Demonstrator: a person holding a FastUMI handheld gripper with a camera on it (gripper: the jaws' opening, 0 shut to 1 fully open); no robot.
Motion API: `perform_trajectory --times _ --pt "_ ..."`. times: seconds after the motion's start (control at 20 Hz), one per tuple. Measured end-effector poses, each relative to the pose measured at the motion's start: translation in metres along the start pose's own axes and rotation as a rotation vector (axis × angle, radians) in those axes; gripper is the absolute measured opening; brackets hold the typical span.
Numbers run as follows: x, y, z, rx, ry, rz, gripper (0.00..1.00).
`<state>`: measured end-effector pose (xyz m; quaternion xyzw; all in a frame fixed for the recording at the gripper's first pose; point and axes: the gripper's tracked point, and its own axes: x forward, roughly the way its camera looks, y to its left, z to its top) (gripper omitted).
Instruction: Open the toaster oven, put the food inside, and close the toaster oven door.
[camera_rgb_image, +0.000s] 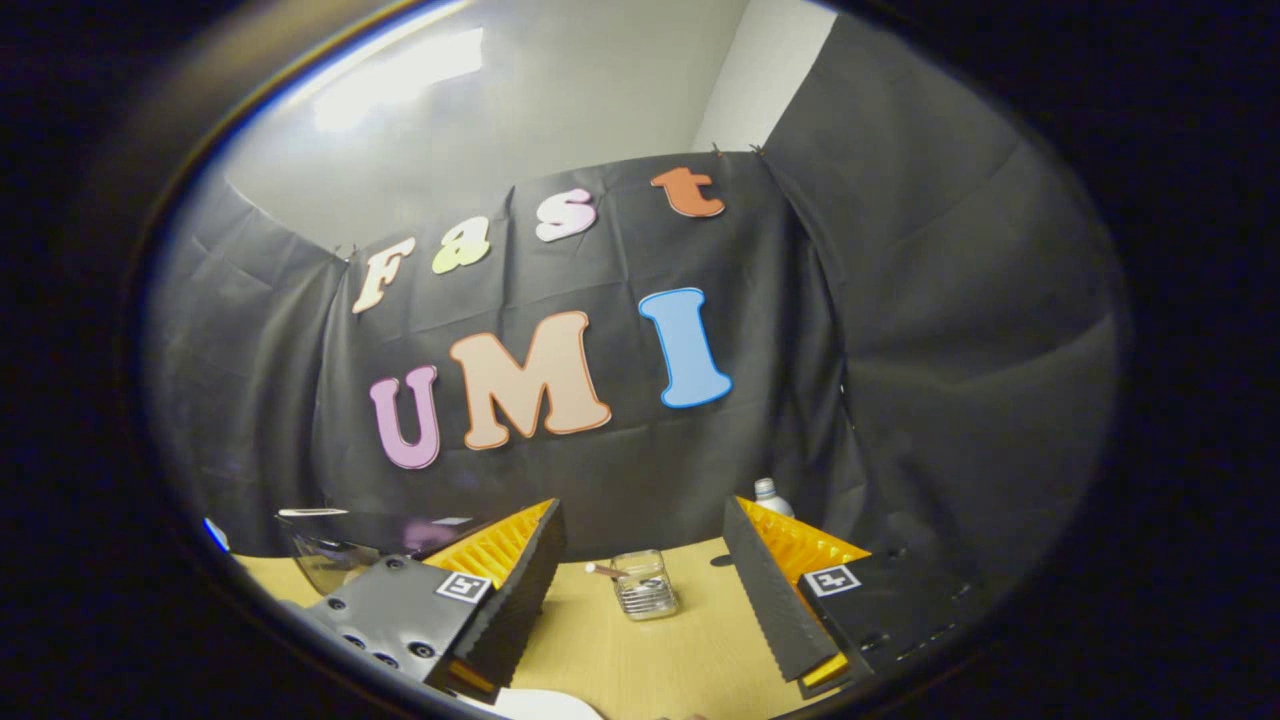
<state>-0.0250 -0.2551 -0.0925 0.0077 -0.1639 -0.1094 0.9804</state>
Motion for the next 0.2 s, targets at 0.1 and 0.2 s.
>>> perform_trajectory --times 0.1,0.2 --pt "0.0009 -0.0061 0.0013 -0.012 -0.041 0.005 0.97" --pt "0.0019 -0.0126 0.0001 -0.059 -0.070 0.003 0.97"
